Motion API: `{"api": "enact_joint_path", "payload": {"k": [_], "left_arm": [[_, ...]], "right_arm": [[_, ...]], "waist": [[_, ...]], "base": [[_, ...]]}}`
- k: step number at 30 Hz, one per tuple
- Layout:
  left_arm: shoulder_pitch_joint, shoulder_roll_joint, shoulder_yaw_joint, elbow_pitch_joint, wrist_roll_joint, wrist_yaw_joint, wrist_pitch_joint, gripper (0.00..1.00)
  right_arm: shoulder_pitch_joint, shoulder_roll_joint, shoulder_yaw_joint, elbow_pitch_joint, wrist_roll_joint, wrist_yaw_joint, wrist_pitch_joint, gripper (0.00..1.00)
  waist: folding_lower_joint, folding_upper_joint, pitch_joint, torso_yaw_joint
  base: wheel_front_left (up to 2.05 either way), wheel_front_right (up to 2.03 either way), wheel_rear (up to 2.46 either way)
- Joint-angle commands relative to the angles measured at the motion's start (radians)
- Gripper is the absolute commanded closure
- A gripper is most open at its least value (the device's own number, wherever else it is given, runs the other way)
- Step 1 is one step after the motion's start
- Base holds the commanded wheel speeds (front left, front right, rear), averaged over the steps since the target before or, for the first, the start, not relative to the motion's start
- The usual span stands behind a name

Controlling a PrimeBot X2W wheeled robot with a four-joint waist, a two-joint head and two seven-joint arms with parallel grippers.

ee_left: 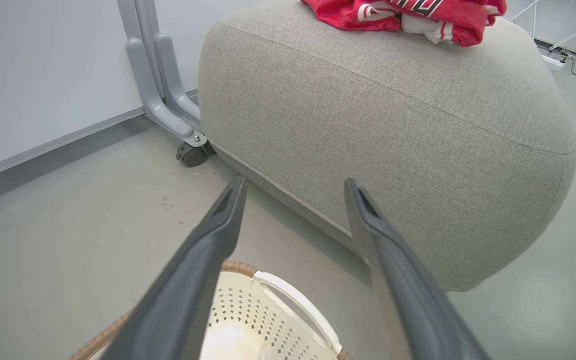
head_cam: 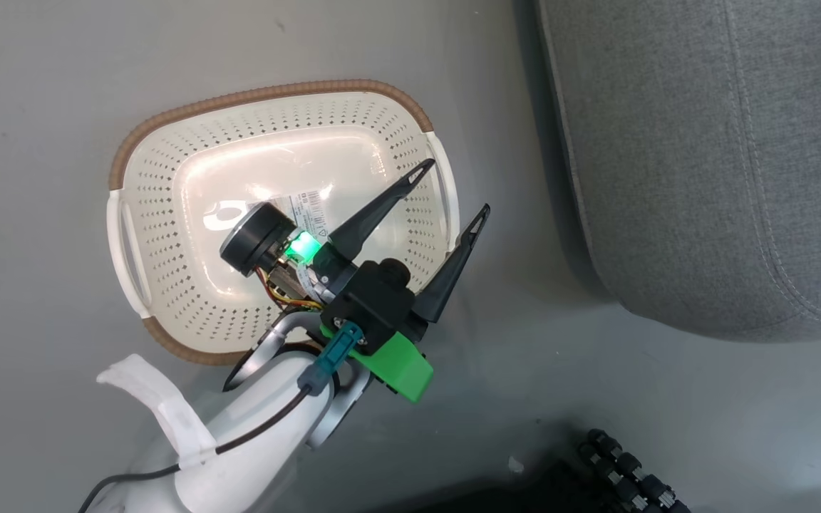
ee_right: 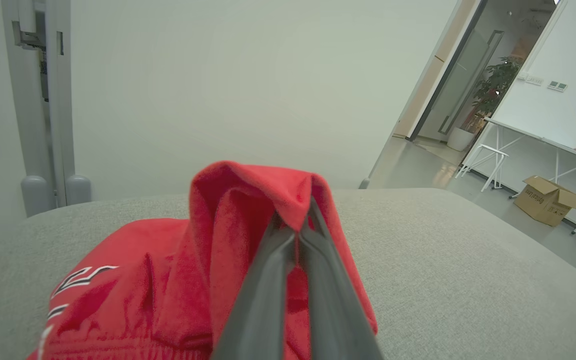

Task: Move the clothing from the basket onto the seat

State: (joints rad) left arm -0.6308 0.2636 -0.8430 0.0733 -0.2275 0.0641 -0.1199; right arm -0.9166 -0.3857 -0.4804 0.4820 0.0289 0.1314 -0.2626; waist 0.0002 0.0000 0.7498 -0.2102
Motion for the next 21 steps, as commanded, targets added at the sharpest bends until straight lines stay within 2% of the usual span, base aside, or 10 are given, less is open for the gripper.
{"api": "enact_joint_path", "payload": {"k": [1,3,7,9,12,16,21], "left_arm": [[-0.007,-0.008,0.009,0.008,-0.006,0.012,-0.013,0.0],[0.006,-0.018,0.026,0.018,-0.017,0.034,-0.032,0.0],[0.042,-0.037,0.046,0.057,-0.055,0.048,-0.086,0.0],[0.054,-0.045,0.056,0.074,-0.068,0.045,-0.109,0.0],[0.096,-0.058,0.092,0.104,-0.097,0.069,-0.133,0.0],[0.16,-0.084,0.159,0.121,-0.12,0.108,-0.147,0.0],[0.28,-0.115,0.292,0.068,-0.128,0.1,-0.145,0.0]], "right_arm": [[0.031,0.026,-0.026,-0.017,-0.02,-0.001,-0.003,0.0],[0.079,0.058,-0.05,-0.042,-0.051,-0.001,-0.003,0.0],[0.183,0.133,-0.089,-0.117,-0.077,-0.001,-0.003,0.0],[0.24,0.17,-0.091,-0.155,-0.083,-0.001,-0.003,0.0],[0.334,0.224,-0.07,-0.218,-0.082,-0.001,-0.003,0.0],[0.461,0.272,0.035,-0.266,-0.053,-0.001,-0.003,0.0],[0.596,0.312,0.221,-0.301,-0.002,-0.001,-0.003,0.0]], "waist": [[-0.0002,0.0,-0.001,0.017],[-0.0002,0.0,-0.023,0.015],[-0.0002,0.0,-0.095,0.009],[-0.0002,0.0,-0.135,0.008],[-0.0002,0.0,-0.205,0.011],[-0.0002,0.0,-0.301,0.03],[-0.0002,0.0,-0.417,0.079]], "base": [[0.0,0.0,0.0],[0.0,0.0,0.0],[0.0,0.0,0.0],[0.0,0.0,0.0],[0.0,0.0,0.0],[0.0,0.0,0.0],[0.0,0.0,0.0]]}}
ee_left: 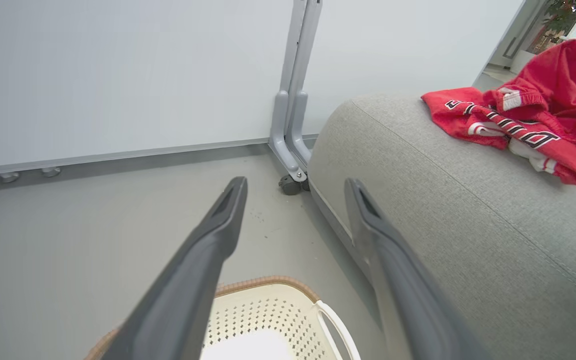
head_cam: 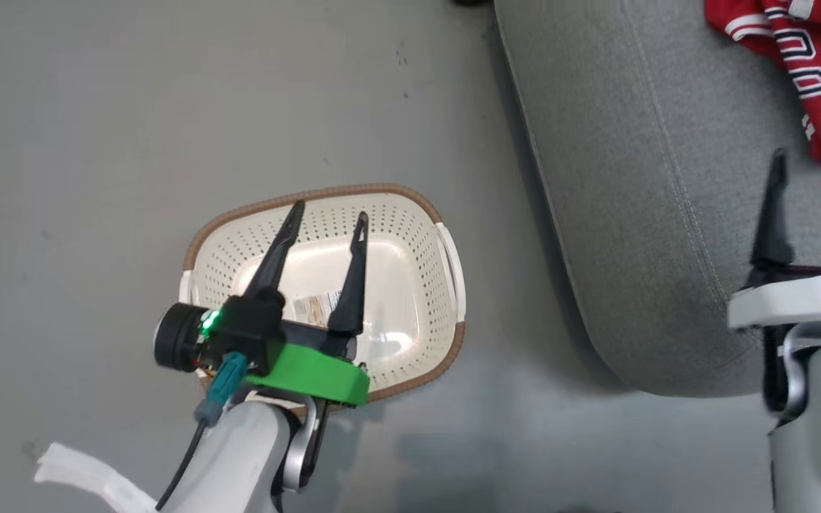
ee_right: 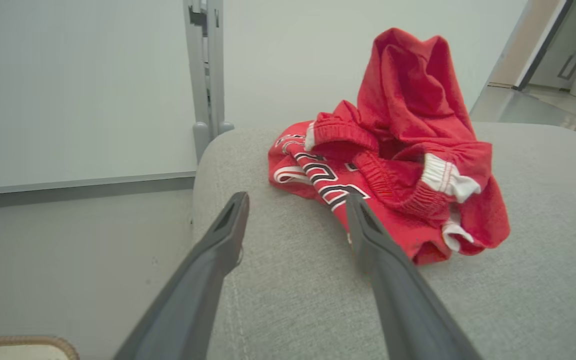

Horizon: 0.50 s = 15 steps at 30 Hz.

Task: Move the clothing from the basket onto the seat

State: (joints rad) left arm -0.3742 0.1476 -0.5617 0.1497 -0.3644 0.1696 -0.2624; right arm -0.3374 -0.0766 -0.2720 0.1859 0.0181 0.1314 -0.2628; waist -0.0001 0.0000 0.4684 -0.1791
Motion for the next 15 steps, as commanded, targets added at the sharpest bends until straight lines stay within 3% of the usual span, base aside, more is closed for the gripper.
{"api": "enact_joint_path", "payload": {"k": [1,9,15], "left_arm": [[0.051,-0.006,0.035,-0.013,0.01,-0.01,-0.002,0.0],[0.26,-0.05,0.237,-0.039,0.053,-0.083,-0.002,0.0],[0.402,-0.063,0.376,-0.08,0.142,-0.109,-0.002,0.0]], "right_arm": [[0.036,0.007,0.044,-0.007,0.018,-0.001,-0.003,0.0],[0.172,0.019,0.292,0.021,0.079,-0.001,-0.003,0.0],[0.269,0.019,0.363,0.023,0.091,-0.001,-0.003,0.0]], "waist": [[0.0001,0.0,-0.154,0.056],[0.0001,0.0,-0.333,0.151],[0.0001,0.0,-0.442,0.196]], "base": [[0.0,0.0,0.0],[0.0,0.0,0.0],[0.0,0.0,0.0]]}}
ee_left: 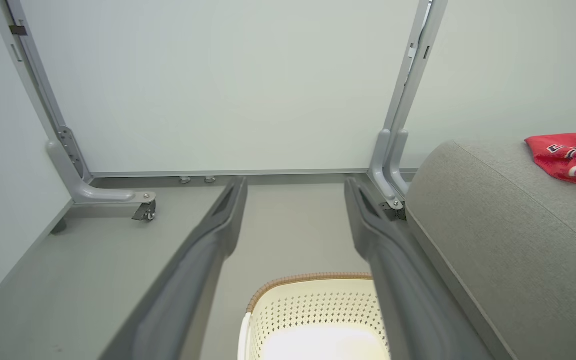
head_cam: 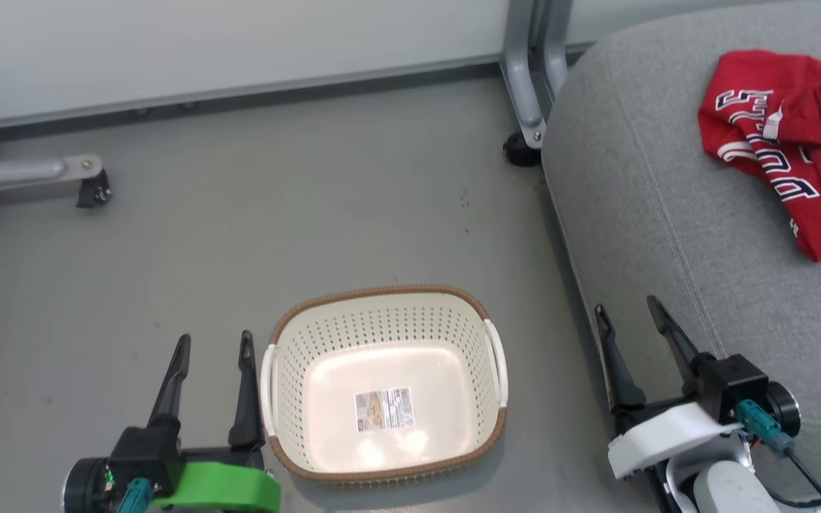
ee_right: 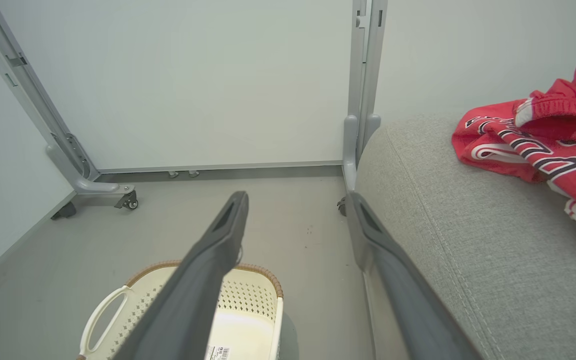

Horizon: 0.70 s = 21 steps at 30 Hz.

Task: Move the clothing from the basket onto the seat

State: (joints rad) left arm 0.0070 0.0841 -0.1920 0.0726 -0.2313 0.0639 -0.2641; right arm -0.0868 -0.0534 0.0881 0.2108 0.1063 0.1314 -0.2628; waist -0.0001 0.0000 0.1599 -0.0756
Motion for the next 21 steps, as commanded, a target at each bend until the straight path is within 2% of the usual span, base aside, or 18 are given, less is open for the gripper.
{"api": "enact_joint_path", "payload": {"k": [1,10,21], "left_arm": [[0.044,0.0,0.027,-0.017,0.029,-0.012,0.0,0.0],[0.219,-0.023,0.134,-0.106,0.111,-0.099,0.0,0.0],[0.295,-0.032,0.154,-0.119,0.155,-0.113,0.0,0.0]], "right_arm": [[0.033,-0.003,0.007,-0.01,0.006,-0.001,-0.003,0.0],[0.175,-0.001,-0.02,-0.095,0.005,-0.001,-0.003,0.0],[0.245,-0.008,0.006,-0.133,-0.003,-0.001,-0.003,0.0]], "waist": [[0.0001,0.0,-0.143,0.095],[0.0001,0.0,-0.194,0.086],[0.0001,0.0,-0.219,0.065]], "base": [[0.0,0.0,0.0],[0.0,0.0,0.0],[0.0,0.0,0.0]]}}
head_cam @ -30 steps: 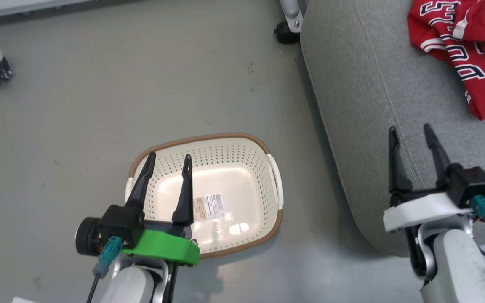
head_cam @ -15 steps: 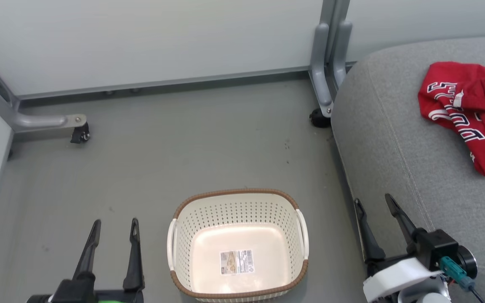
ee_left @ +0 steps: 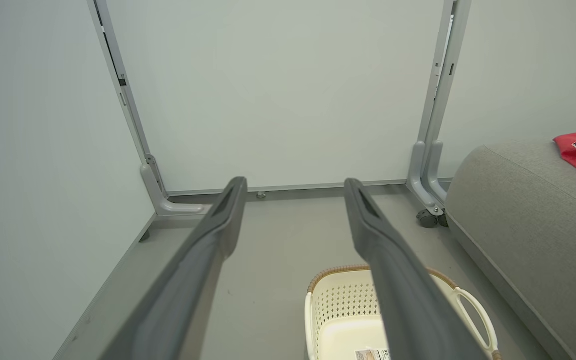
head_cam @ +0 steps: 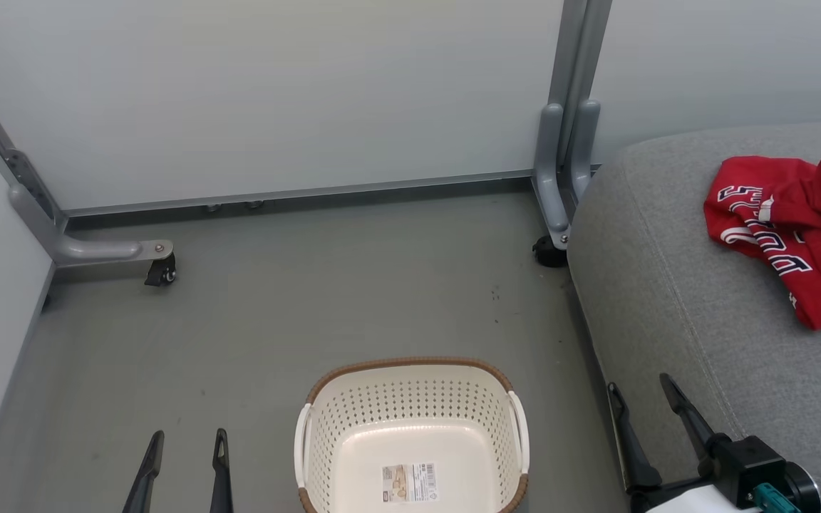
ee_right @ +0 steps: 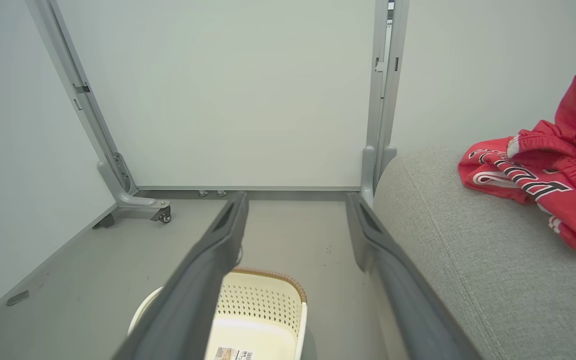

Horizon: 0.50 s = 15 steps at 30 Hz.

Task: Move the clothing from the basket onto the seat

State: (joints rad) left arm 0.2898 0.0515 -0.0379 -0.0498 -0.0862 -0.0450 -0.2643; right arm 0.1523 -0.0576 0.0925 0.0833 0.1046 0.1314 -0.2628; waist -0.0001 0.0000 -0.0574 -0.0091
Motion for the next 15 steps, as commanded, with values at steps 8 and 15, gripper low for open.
{"api": "enact_joint_path", "payload": {"k": [8,15], "left_arm": [[0.014,-0.001,-0.004,0.009,0.012,-0.007,0.0,0.0],[0.015,-0.001,-0.016,0.017,0.015,-0.013,0.0,0.0]], "right_arm": [[0.012,-0.001,0.003,-0.006,0.002,-0.001,-0.003,0.0],[0.022,0.0,0.007,-0.002,0.001,-0.001,-0.003,0.0]], "waist": [[0.0001,0.0,-0.01,0.002],[0.0001,0.0,-0.016,0.002]], "base": [[0.0,0.0,0.0],[0.0,0.0,0.0]]}}
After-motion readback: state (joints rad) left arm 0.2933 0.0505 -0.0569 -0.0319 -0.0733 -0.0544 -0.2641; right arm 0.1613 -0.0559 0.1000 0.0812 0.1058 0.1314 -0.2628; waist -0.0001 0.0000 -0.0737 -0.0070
